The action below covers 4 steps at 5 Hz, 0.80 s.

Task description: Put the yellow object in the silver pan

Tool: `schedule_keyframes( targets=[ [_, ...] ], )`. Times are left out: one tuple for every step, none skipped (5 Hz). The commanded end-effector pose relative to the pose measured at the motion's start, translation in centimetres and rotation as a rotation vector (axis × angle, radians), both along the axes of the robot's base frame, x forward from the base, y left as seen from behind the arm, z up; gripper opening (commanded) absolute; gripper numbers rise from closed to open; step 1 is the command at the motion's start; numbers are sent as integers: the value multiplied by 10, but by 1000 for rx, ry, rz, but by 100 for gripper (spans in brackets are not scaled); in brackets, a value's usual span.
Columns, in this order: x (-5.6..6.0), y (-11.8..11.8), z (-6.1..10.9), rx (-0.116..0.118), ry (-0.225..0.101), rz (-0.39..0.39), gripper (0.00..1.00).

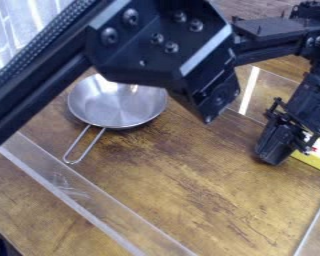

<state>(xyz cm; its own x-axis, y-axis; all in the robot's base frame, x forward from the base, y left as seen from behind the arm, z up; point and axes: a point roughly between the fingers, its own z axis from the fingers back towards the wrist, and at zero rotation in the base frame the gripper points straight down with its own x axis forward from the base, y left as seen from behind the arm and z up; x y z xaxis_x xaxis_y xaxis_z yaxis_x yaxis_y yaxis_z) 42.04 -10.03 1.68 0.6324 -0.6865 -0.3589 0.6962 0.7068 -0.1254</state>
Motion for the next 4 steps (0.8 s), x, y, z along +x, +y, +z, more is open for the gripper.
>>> schedule_keyframes(
  targets=[
    [6,8,0,-1,-24,34,100],
    [8,10,0,0,-22,48,100],
    [9,10,0,-2,-20,59,0],
    [11,12,3,0,-18,71,100]
  ],
)
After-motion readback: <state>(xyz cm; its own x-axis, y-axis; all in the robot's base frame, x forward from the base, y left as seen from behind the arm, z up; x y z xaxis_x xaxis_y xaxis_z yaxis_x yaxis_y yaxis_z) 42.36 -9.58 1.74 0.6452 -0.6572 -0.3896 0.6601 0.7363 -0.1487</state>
